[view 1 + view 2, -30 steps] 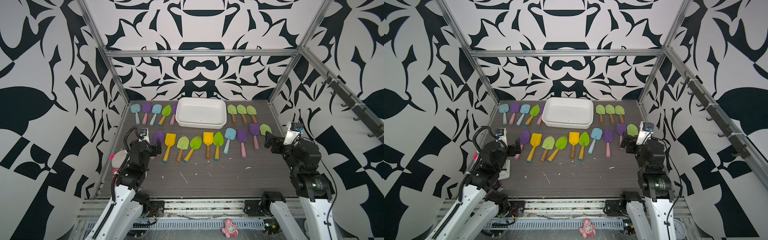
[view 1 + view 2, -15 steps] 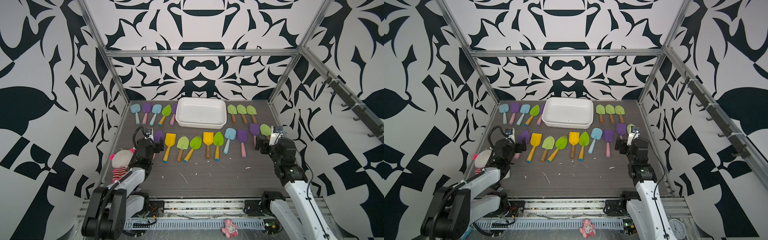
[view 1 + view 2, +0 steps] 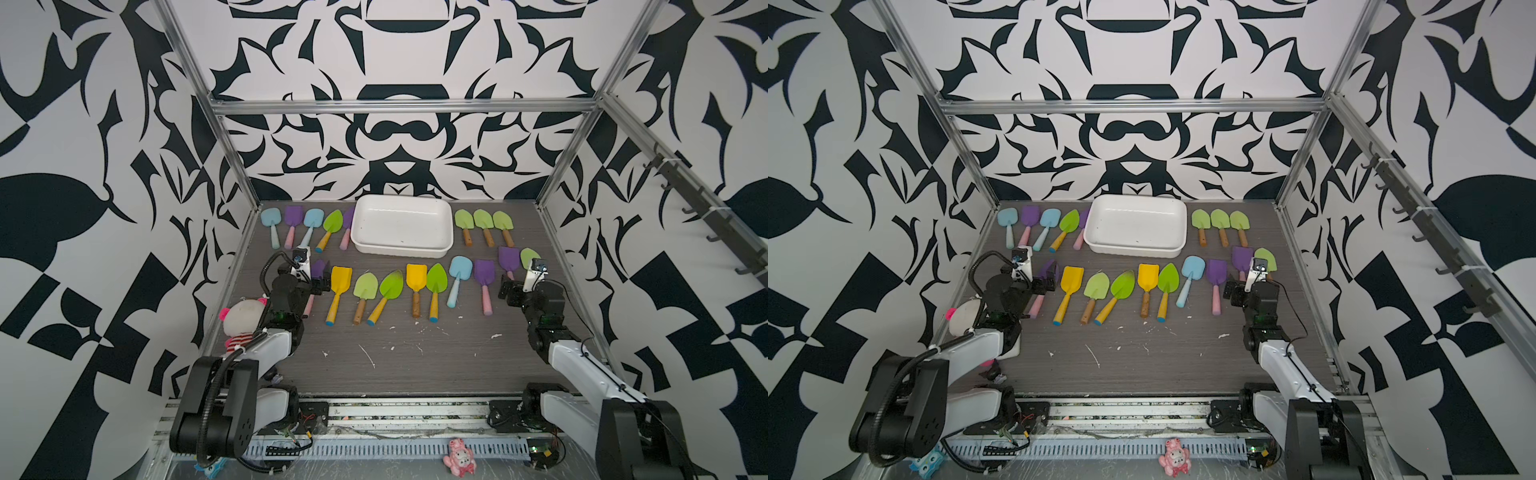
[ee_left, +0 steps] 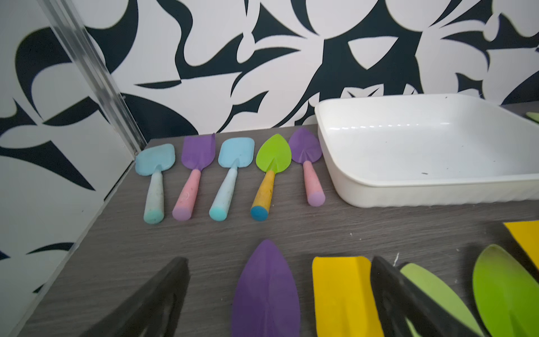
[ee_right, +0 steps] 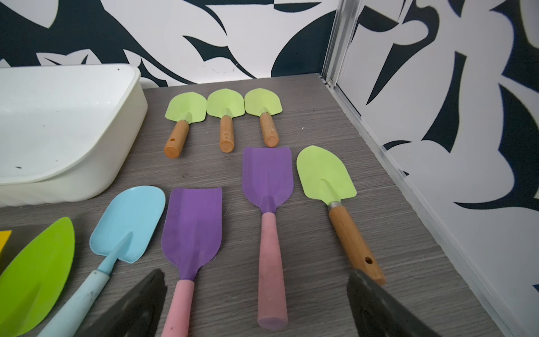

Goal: Take the shovel out of the storage box
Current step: Reset both arms

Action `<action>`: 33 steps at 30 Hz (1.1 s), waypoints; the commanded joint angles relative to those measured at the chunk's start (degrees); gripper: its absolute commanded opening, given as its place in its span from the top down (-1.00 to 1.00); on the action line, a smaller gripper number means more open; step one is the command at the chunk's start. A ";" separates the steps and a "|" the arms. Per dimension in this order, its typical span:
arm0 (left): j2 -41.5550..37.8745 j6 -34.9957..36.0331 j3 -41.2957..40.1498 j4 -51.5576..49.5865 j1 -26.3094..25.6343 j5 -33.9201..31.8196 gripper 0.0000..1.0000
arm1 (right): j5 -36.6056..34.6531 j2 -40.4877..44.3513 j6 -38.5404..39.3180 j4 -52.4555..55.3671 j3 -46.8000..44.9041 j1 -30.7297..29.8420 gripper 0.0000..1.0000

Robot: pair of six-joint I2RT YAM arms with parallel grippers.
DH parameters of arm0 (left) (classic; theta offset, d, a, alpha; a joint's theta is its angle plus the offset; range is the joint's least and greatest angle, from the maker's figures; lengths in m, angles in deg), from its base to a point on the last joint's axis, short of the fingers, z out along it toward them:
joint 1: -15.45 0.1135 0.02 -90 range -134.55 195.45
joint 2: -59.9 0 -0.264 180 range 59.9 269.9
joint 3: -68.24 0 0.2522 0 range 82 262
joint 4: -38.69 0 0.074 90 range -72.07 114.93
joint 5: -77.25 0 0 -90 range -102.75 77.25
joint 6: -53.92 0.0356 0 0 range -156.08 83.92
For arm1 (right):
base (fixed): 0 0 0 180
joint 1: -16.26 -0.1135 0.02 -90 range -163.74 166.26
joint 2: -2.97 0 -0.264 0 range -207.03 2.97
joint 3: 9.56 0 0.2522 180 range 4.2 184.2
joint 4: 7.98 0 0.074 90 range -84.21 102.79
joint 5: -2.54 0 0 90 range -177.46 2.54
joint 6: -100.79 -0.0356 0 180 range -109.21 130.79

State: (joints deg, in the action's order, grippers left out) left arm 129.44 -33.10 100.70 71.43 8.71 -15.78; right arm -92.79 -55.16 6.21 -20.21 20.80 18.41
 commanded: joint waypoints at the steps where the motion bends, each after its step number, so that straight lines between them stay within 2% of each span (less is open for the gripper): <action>1: 0.88 1.49 -2.42 0.22 0.43 1.87 -0.98 | -1.49 -1.20 -0.23 -8.40 -0.64 -0.13 -0.99; 5: 7.47 0.75 -2.70 4.57 2.42 5.21 -0.99 | -1.29 -4.01 -0.84 -12.73 -2.22 -0.13 -0.99; 8: 13.94 0.67 -4.58 14.91 2.83 5.51 -0.98 | -0.18 -6.34 -0.89 -15.74 -3.28 -0.24 -0.99; 12: 17.29 0.71 -5.86 20.07 2.91 5.53 -0.99 | -0.66 -7.27 -0.59 -20.42 -5.11 -0.55 -0.99; 16: 21.56 0.86 -6.15 25.35 2.92 6.05 -0.98 | 0.06 -11.65 0.42 -27.42 -7.09 -0.84 -0.99; 24: 20.39 0.45 -4.77 20.67 3.66 6.96 -0.98 | -1.42 -23.59 -0.15 -42.55 -8.38 -2.54 -0.99; 29: 19.82 0.56 -2.18 15.03 4.53 10.11 -0.98 | -5.14 -26.48 -0.90 -43.64 -7.88 -3.41 -0.99; 30: 19.87 0.66 -1.69 14.17 4.70 10.91 -0.99 | -7.23 -26.74 -1.23 -42.99 -7.52 -3.46 -0.99; 33: 19.80 0.53 -0.96 12.78 5.37 12.38 -0.99 | -7.62 -27.67 -1.31 -39.93 -5.46 -3.43 -0.99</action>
State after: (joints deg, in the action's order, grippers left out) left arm 149.98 -32.66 98.62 86.27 13.36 -6.25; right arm -97.68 -82.59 5.77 -58.53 12.87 15.24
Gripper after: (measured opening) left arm 0.992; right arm 0.994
